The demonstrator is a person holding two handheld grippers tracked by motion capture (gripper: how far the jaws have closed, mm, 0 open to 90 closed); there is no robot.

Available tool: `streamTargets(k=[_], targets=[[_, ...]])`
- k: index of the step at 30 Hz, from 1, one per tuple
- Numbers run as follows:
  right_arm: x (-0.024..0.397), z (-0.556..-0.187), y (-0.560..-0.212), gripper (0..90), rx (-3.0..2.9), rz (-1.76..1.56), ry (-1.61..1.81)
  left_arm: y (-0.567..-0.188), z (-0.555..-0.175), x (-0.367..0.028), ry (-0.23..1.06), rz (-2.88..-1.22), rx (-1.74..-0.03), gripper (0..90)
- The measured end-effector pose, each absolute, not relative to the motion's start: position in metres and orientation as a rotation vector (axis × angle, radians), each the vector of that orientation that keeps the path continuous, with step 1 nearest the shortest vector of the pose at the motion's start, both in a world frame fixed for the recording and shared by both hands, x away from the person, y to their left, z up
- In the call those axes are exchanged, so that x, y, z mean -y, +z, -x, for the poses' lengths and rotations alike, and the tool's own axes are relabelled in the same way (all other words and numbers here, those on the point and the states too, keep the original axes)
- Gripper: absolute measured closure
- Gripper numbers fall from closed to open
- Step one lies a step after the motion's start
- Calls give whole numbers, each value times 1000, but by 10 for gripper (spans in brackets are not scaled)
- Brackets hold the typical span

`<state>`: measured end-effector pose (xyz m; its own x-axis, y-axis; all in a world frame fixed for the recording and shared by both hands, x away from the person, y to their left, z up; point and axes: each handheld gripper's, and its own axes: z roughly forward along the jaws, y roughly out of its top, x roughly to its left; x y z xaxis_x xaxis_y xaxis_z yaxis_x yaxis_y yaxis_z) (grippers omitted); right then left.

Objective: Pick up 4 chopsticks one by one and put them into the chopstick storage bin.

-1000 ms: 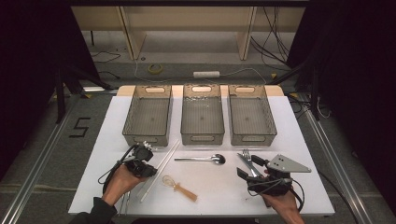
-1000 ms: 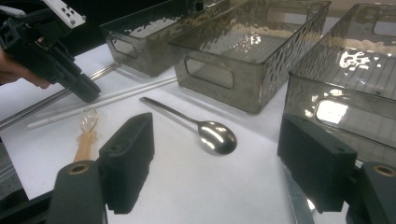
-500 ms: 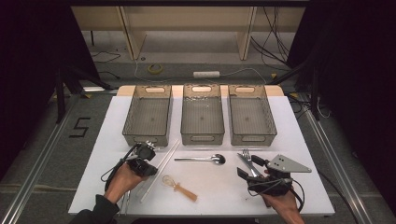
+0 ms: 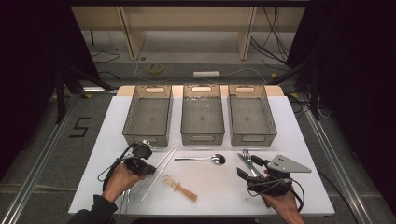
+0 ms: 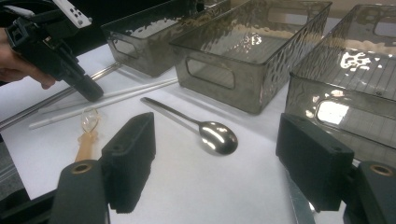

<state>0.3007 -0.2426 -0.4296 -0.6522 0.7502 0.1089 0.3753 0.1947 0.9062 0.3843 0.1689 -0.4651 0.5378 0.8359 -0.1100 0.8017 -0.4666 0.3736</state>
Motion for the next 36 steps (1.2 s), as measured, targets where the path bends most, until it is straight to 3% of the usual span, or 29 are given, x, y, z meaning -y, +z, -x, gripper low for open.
streamTargets(k=[36], targets=[[242, -301, -430, 297, -2123, -1058, 1447, -416, -364, -186, 190, -2291, -1186, 845]])
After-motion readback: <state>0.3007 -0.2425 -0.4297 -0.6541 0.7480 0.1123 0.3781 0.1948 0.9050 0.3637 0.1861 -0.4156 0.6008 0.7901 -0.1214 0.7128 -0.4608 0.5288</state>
